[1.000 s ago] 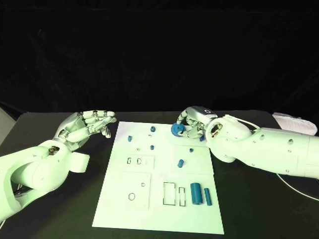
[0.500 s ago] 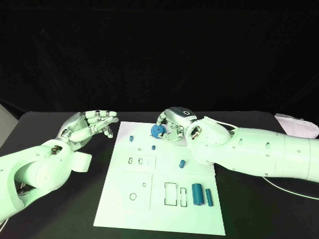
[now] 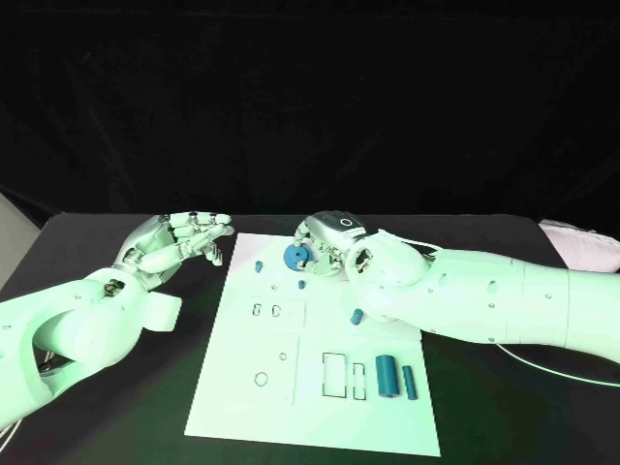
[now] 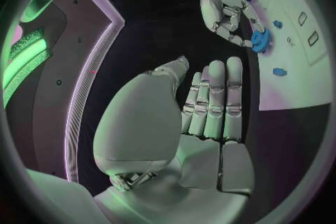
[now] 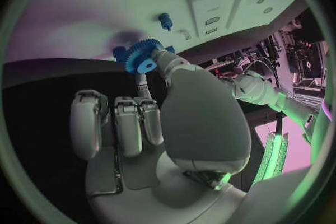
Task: Assemble the parts on the task board
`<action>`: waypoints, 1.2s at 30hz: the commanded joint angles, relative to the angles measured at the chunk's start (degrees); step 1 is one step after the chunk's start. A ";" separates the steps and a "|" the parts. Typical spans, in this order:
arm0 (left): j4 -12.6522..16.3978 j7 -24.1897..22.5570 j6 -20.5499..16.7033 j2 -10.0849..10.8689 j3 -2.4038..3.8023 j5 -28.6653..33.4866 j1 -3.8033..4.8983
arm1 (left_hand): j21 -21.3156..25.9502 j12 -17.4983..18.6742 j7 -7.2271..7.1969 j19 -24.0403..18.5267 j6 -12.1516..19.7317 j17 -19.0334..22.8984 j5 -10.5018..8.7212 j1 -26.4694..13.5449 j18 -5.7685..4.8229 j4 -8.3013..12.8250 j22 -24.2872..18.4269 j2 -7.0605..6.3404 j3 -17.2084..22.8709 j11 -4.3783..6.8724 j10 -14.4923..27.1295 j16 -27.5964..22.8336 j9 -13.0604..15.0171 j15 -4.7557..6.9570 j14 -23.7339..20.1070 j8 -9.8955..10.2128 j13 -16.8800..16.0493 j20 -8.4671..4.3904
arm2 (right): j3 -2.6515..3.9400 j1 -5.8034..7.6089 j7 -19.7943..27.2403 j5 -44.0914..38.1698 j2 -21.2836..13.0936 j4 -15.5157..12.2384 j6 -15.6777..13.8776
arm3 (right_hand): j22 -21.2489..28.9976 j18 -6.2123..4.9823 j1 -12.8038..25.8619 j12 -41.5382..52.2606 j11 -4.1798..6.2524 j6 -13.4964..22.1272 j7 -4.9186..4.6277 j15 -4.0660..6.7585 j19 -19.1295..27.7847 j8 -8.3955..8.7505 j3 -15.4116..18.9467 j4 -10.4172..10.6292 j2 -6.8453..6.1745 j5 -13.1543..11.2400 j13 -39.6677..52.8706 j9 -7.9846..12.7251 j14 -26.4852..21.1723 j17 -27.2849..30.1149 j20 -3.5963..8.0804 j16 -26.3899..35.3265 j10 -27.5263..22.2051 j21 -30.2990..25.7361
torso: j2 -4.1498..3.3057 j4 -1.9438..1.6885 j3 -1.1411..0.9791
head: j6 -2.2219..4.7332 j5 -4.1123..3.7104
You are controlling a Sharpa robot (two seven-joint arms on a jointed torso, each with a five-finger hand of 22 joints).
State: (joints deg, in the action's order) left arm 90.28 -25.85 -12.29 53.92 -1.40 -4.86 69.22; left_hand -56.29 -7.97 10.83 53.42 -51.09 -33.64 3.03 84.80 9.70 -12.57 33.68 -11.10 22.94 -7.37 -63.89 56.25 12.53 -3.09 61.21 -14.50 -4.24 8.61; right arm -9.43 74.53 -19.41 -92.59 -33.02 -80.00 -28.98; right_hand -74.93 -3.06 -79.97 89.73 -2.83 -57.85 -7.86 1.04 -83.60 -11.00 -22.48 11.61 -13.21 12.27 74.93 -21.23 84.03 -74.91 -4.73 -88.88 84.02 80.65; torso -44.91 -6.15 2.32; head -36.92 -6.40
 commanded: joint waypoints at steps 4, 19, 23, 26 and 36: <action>0.22 -0.32 0.96 -0.04 0.05 0.27 0.06 | -0.29 0.31 0.06 -0.37 0.16 0.03 -0.16 -0.08 0.80 0.03 0.05 -0.46 0.40 0.11 0.32 0.21 0.09 -0.03 -0.38 0.18 0.02 0.09 | -0.04 -0.44 -1.09 -2.33 0.65 0.63 2.08 | -5.21 0.39 0.42 0.14 0.37 -0.54 0.70 0.43 -0.44 0.00 -0.29 -0.03 0.06 0.33 14.94 -0.30 5.37 -12.29 0.09 -0.36 5.89 0.15 | -0.03 0.20 -0.13 | -0.29 0.22; 0.23 -0.29 0.93 0.01 0.05 0.27 0.06 | -0.29 0.31 0.06 -0.37 0.16 0.03 -0.16 -0.08 0.80 0.03 0.05 -0.46 0.40 0.11 0.32 0.21 0.09 -0.03 -0.38 0.18 0.02 0.09 | -0.14 -0.84 -1.29 -2.59 1.43 1.42 2.53 | -5.34 0.42 0.49 0.17 0.33 -0.41 0.64 0.40 -0.51 0.13 -0.35 -0.09 -0.13 0.43 14.97 -0.27 5.38 -12.35 0.08 -0.38 5.91 0.25 | 0.08 0.22 -0.11 | -0.56 0.28; 0.23 -0.27 0.91 0.03 0.05 0.27 0.07 | -0.29 0.31 0.06 -0.37 0.16 0.03 -0.16 -0.08 0.80 0.03 0.05 -0.46 0.40 0.11 0.32 0.21 0.09 -0.03 -0.38 0.18 0.02 0.09 | -0.15 -0.86 -1.33 -2.60 1.63 1.80 2.36 | -5.15 0.37 0.92 -0.07 0.18 -0.05 0.45 0.30 -0.38 0.44 -0.47 0.06 -0.22 0.62 14.74 -0.17 5.36 -12.27 0.03 -0.36 5.75 0.03 | 0.07 0.26 -0.08 | -0.55 0.39; 0.23 -0.26 0.92 0.01 0.05 0.27 0.07 | -0.29 0.31 0.06 -0.37 0.16 0.03 -0.16 -0.08 0.80 0.03 0.05 -0.46 0.40 0.11 0.32 0.21 0.09 -0.03 -0.38 0.18 0.02 0.09 | -0.15 -0.86 -1.33 -2.58 1.79 2.06 2.24 | -4.95 0.31 1.38 -0.40 -0.02 0.56 0.22 0.14 -0.22 0.92 -0.55 0.19 -0.45 0.85 14.42 -0.01 5.33 -12.16 -0.08 -0.33 5.51 -0.21 | 0.05 0.23 -0.06 | -0.55 0.34; 0.14 -0.23 0.92 -0.04 0.05 0.27 0.07 | -0.29 0.31 0.06 -0.37 0.16 0.03 -0.16 -0.08 0.80 0.03 0.05 -0.46 0.40 0.11 0.32 0.21 0.09 -0.03 -0.38 0.18 0.02 0.09 | -0.16 -0.86 -0.57 -1.67 2.19 2.56 2.57 | -4.25 0.08 5.44 -1.70 -0.87 3.05 -0.64 -0.64 0.34 3.12 1.83 2.61 -1.07 -0.75 13.23 0.61 5.17 -11.51 -0.85 -0.13 4.58 -1.18 | 0.07 0.25 -0.07 | -0.77 0.39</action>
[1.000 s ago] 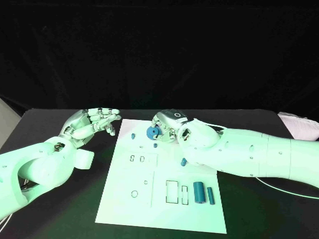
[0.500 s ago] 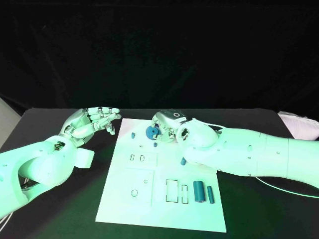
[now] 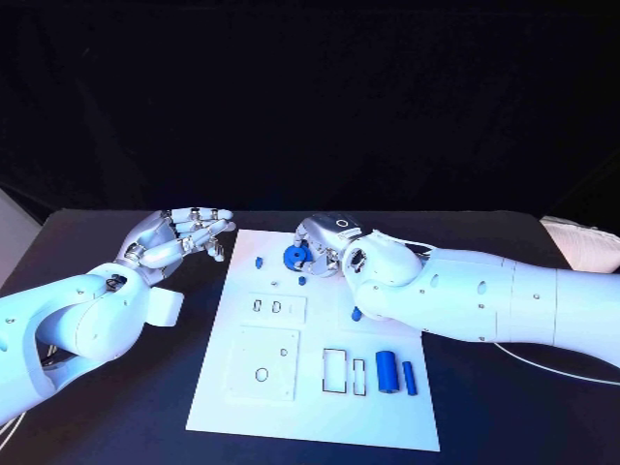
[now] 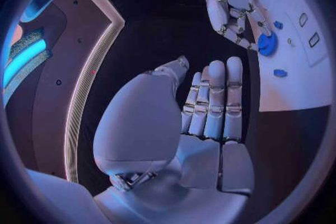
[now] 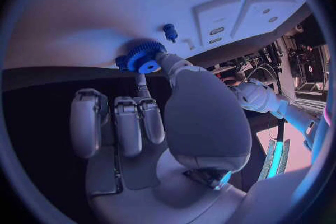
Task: Assemble the parts on the task board
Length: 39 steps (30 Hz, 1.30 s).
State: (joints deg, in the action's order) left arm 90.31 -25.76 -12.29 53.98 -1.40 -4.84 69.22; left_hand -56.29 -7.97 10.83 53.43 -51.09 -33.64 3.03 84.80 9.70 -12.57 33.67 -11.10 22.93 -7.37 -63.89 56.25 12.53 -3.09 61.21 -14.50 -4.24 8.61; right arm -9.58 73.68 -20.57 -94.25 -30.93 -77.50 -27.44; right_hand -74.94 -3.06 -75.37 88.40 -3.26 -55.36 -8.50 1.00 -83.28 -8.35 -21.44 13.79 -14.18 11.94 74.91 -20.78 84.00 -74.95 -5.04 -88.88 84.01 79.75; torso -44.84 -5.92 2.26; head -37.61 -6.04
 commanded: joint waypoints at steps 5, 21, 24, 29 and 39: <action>0.07 -0.32 0.92 -0.11 0.05 0.25 0.07 | -0.29 0.31 0.06 -0.37 0.16 0.03 -0.16 -0.08 0.79 0.03 0.06 -0.46 0.40 0.10 0.32 0.22 0.09 -0.04 -0.38 0.18 0.02 0.09 | -0.01 -0.02 0.87 0.37 0.11 0.13 1.26 | -4.19 0.04 1.96 -0.55 -0.60 1.04 -0.13 -0.74 0.10 1.10 3.50 1.80 0.08 -0.52 13.10 0.30 5.20 -11.48 -0.70 -0.13 4.45 -0.50 | -0.03 0.10 -0.05 | -0.06 0.10; 0.02 -0.30 0.86 -0.11 0.05 0.25 0.07 | -0.29 0.31 0.06 -0.37 0.16 0.03 -0.16 -0.08 0.79 0.03 0.06 -0.46 0.40 0.10 0.32 0.22 0.09 -0.04 -0.38 0.18 0.02 0.09 | -0.02 -0.02 1.20 2.63 -0.08 0.28 4.45 | -4.46 0.05 6.21 -0.44 -0.67 0.89 -0.18 -0.84 -0.02 1.81 8.99 3.00 3.45 1.25 13.25 0.33 5.26 -11.72 -0.82 -0.20 4.55 -0.60 | -0.02 0.07 -0.10 | 0.00 -0.11; 0.03 -0.31 0.85 -0.10 0.05 0.25 0.07 | -0.29 0.31 0.06 -0.37 0.16 0.03 -0.16 -0.08 0.79 0.03 0.06 -0.46 0.40 0.10 0.32 0.22 0.09 -0.04 -0.38 0.18 0.02 0.09 | -0.04 -0.02 1.20 3.48 -0.16 0.39 5.41 | -4.53 0.06 7.26 -0.31 -0.66 0.84 -0.17 -0.83 -0.06 1.89 9.44 3.03 3.89 1.19 13.37 0.34 5.28 -11.79 -0.82 -0.22 4.64 -0.58 | 0.03 0.13 -0.10 | 0.01 -0.15; 0.05 -0.32 0.82 -0.01 0.05 0.25 0.07 | -0.29 0.31 0.06 -0.37 0.16 0.03 -0.16 -0.08 0.79 0.03 0.06 -0.46 0.40 0.10 0.32 0.22 0.09 -0.04 -0.38 0.18 0.02 0.09 | -0.07 -0.02 1.28 4.67 -0.51 0.45 5.99 | -4.71 0.10 8.35 -0.10 -0.64 0.68 -0.14 -0.83 -0.17 1.93 9.84 3.06 4.40 1.12 13.56 0.31 5.32 -11.97 -0.81 -0.28 4.79 -0.46 | 0.00 0.16 -0.13 | 0.07 -0.21; 0.09 -0.33 0.77 0.14 0.05 0.25 0.06 | -0.65 0.30 0.08 -0.67 0.20 0.08 -0.16 -0.28 0.80 0.22 0.27 -0.55 0.64 0.09 0.37 0.28 0.11 -0.05 -0.41 0.20 0.02 0.12 | -0.11 -0.01 1.77 4.95 -2.54 -1.06 2.06 | -5.07 0.20 8.62 0.16 -0.61 0.49 -0.09 -0.81 -0.39 1.87 9.95 3.00 4.49 1.08 13.79 0.28 5.37 -12.19 -0.81 -0.34 4.98 -0.11 | 0.03 0.07 -0.11 | 0.15 -0.29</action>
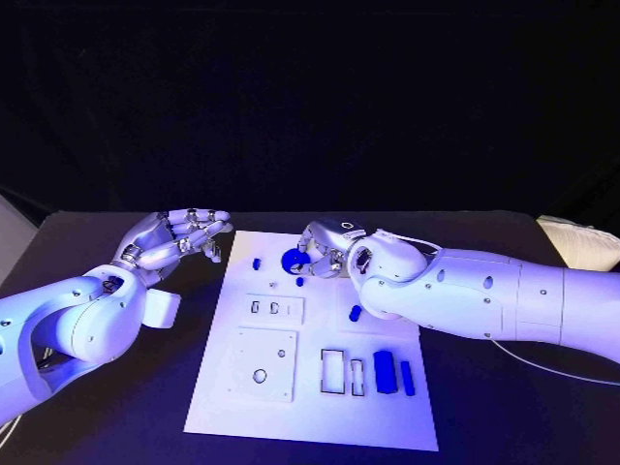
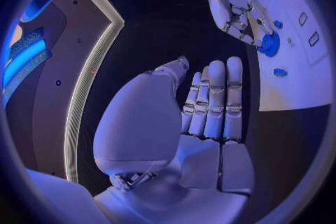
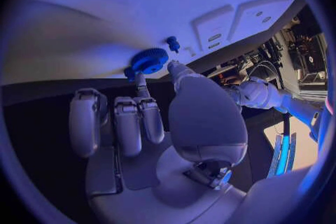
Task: Assemble the parts on the task board
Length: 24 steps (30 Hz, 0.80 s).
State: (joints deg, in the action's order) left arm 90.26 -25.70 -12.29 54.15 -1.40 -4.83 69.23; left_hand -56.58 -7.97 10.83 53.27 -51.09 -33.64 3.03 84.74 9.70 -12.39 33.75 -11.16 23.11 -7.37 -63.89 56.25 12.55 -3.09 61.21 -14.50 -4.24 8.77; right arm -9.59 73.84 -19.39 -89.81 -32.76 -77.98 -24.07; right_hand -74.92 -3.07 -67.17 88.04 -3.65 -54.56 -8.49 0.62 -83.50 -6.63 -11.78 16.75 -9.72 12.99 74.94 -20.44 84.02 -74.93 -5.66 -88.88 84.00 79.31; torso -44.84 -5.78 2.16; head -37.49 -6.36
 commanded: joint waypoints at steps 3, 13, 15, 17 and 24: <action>0.06 -0.39 0.78 0.02 0.04 0.23 0.06 | -0.36 0.30 0.08 -0.51 0.20 0.08 -0.16 -0.22 0.81 0.04 0.19 -0.49 0.46 0.08 0.37 0.28 0.09 -0.05 -0.41 0.20 0.02 -0.04 | -0.09 -0.15 1.92 0.93 -2.28 -1.98 -5.16 | -5.22 0.23 -0.18 0.50 -0.14 -0.51 -0.03 -0.36 -0.26 0.13 0.29 -0.15 -0.20 0.50 13.75 -0.10 5.34 -12.19 -0.14 -0.34 4.99 0.42 | 0.06 -0.04 -0.04 | 0.13 0.09; -0.66 -0.43 0.89 -0.17 0.03 0.23 0.04 | -0.39 0.30 0.09 -0.54 0.22 0.08 -0.16 -0.23 0.81 0.07 0.21 -0.50 0.48 0.08 0.38 0.29 0.09 -0.06 -0.41 0.20 0.02 -0.03 | 0.07 1.16 13.34 14.74 -10.11 -7.09 -13.01 | -4.17 -0.09 -4.23 -0.19 -0.39 0.15 -0.34 -0.53 0.52 0.96 -0.56 -0.62 -0.62 0.79 13.17 0.13 5.10 -11.18 -0.23 -0.03 4.50 -0.96 | 0.32 0.47 -0.24 | 0.52 -0.18; -0.82 -0.45 0.92 -0.26 0.03 0.24 0.04 | -0.39 0.30 0.09 -0.54 0.22 0.08 -0.16 -0.23 0.81 0.07 0.21 -0.50 0.48 0.08 0.38 0.29 0.09 -0.06 -0.41 0.20 0.02 -0.03 | 0.09 1.54 16.19 19.04 -12.61 -8.32 -12.01 | -3.84 -0.20 -6.01 -0.32 -0.43 0.16 -0.40 -0.57 0.79 1.12 -0.77 -1.13 -1.22 -0.30 13.07 0.14 5.04 -10.96 -0.28 0.04 4.41 -1.42 | 0.36 0.60 -0.29 | 0.65 -0.35; -0.93 -0.46 0.95 -0.35 0.02 0.25 0.03 | -0.39 0.30 0.09 -0.54 0.22 0.08 -0.16 -0.23 0.81 0.07 0.21 -0.50 0.48 0.08 0.38 0.29 0.09 -0.06 -0.41 0.20 0.02 -0.03 | 0.09 1.76 19.26 22.89 -15.04 -9.16 -10.54 | -3.75 -0.23 -7.47 -0.39 -0.45 0.10 -0.42 -0.58 0.88 1.23 -0.75 -1.47 -1.61 -1.39 13.01 0.14 5.00 -10.76 -0.31 0.11 4.36 -1.62 | 0.44 0.78 -0.41 | 0.76 -0.47; -1.18 -0.52 1.15 -0.74 -0.02 0.28 -0.01 | -0.45 0.29 0.10 -0.60 0.23 0.09 -0.16 -0.27 0.81 0.12 0.25 -0.54 0.51 0.07 0.39 0.30 0.10 -0.06 -0.43 0.21 0.02 -0.03 | 0.03 1.99 26.44 29.72 -21.19 -9.36 -5.00 | -3.66 -0.29 -12.70 -0.76 -0.57 0.10 -0.60 -0.69 1.09 1.62 -1.76 -4.01 -2.50 -1.70 12.73 0.20 4.92 -10.46 -0.38 0.22 4.08 -2.04 | 0.59 1.11 -0.67 | 0.87 -1.02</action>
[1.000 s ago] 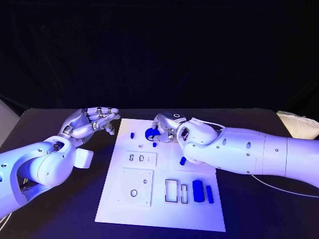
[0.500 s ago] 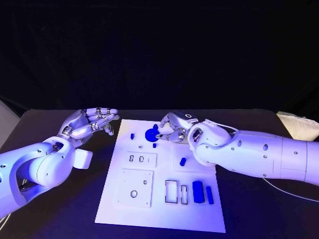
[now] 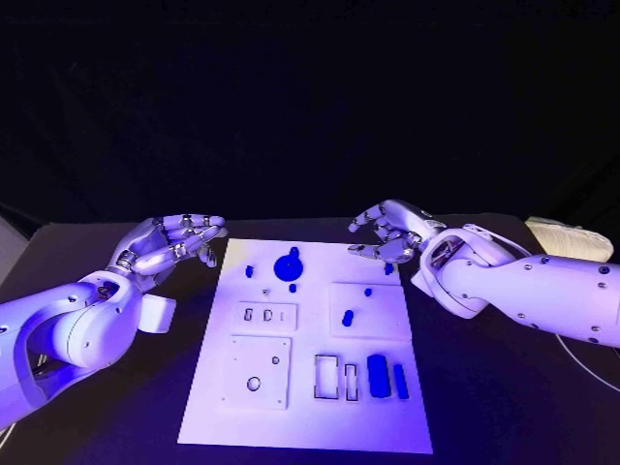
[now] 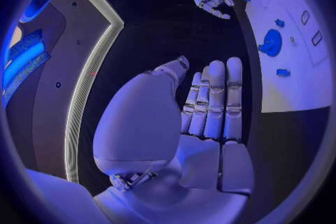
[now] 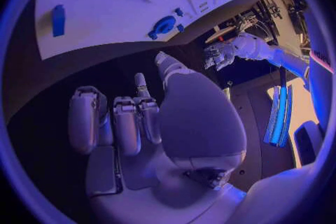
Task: Assemble the parts on the task board
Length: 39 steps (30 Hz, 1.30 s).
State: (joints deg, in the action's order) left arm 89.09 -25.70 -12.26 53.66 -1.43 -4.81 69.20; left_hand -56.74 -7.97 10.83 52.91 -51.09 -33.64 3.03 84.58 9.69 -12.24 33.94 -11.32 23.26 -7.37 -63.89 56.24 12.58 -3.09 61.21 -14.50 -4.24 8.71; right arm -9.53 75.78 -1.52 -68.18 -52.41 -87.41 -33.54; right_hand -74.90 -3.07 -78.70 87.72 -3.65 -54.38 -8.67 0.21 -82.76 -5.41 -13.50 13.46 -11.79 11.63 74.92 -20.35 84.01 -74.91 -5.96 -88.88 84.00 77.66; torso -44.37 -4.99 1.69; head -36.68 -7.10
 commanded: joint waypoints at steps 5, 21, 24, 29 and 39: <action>-0.19 -0.57 1.31 -0.49 -0.01 0.27 -0.03 | -0.30 0.29 0.10 -0.26 0.24 0.10 -0.16 -0.12 0.81 -0.01 0.06 -0.41 0.37 0.07 0.39 0.29 0.06 -0.07 -0.45 0.21 0.02 0.05 | -0.20 -0.15 11.09 9.32 -4.71 1.11 6.74 | -3.72 -0.30 -3.10 -0.62 -0.65 0.17 -0.53 -0.35 0.39 0.71 0.16 -1.92 -1.40 -0.45 12.61 0.19 4.91 -10.45 -0.14 0.24 3.95 -0.49 | 0.17 0.69 -0.52 | 0.31 -0.11; -0.49 -0.57 1.59 -0.78 -0.09 0.28 -0.15 | -0.33 0.29 0.11 -0.31 0.26 0.11 -0.16 -0.14 0.81 0.03 0.08 -0.48 0.37 0.06 0.39 0.28 0.06 -0.08 -0.49 0.23 0.02 0.05 | -0.54 -3.52 9.99 3.61 -6.46 5.69 7.26 | -3.62 -0.34 -4.46 -1.01 -0.93 1.32 -0.84 -0.55 0.49 1.43 1.49 -2.63 -2.15 -0.25 12.29 0.45 4.95 -10.63 -0.30 0.20 3.65 -0.77 | 0.08 0.78 -0.80 | -0.03 -0.37; -0.49 -0.56 1.61 -0.80 -0.10 0.28 -0.16 | -0.33 0.29 0.11 -0.31 0.26 0.11 -0.16 -0.14 0.81 0.03 0.08 -0.48 0.37 0.06 0.39 0.28 0.06 -0.08 -0.49 0.23 0.02 0.05 | -0.55 -3.86 9.69 3.16 -6.21 6.17 7.35 | -3.58 -0.36 -4.55 -1.03 -0.96 1.44 -0.87 -0.58 0.52 1.48 1.67 -2.63 -2.15 -0.20 12.27 0.48 4.97 -10.74 -0.32 0.17 3.63 -0.83 | 0.09 0.78 -0.72 | -0.11 -0.41; -0.48 -0.55 1.62 -0.81 -0.10 0.28 -0.16 | -0.33 0.29 0.11 -0.31 0.26 0.11 -0.16 -0.14 0.81 0.03 0.08 -0.48 0.37 0.06 0.39 0.28 0.06 -0.08 -0.49 0.23 0.02 0.05 | -0.56 -4.29 9.22 2.61 -5.48 6.94 7.10 | -3.75 -0.31 -4.81 -0.94 -1.00 1.56 -0.91 -0.62 0.41 1.51 1.84 -2.66 -1.98 0.02 12.35 0.50 5.01 -10.89 -0.35 0.12 3.69 -0.67 | 0.11 0.81 -0.66 | -0.17 -0.56; -0.41 -0.50 1.59 -0.71 -0.10 0.28 -0.16 | -0.33 0.29 0.11 -0.31 0.26 0.11 -0.16 -0.14 0.81 0.03 0.08 -0.48 0.37 0.06 0.39 0.28 0.06 -0.08 -0.49 0.23 0.02 0.05 | -0.56 -5.36 8.37 2.52 -3.64 8.15 5.79 | -4.10 -0.23 -4.98 -0.59 -0.97 1.03 -0.87 -0.63 0.15 1.20 1.51 -2.25 -0.80 0.59 12.64 0.40 5.09 -11.23 -0.40 0.02 3.95 -0.35 | 0.13 0.62 -0.63 | -0.61 -0.44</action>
State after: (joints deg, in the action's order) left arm 88.55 -25.74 -11.68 53.01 -1.57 -4.78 69.04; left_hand -56.74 -7.97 10.83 52.91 -51.09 -33.59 3.03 84.58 9.69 -12.25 33.94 -11.32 23.26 -7.37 -63.89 56.24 12.57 -3.09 61.21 -14.50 -4.24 8.71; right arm -10.10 70.50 7.26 -64.74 -56.18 -79.35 -27.47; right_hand -74.93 -3.06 -83.65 87.04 -4.23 -53.07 -9.55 -0.20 -82.56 -4.18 -11.88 10.85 -12.90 12.00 74.91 -19.92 84.02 -74.90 -6.16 -88.88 84.16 77.02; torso -44.27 -4.32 0.99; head -37.17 -7.60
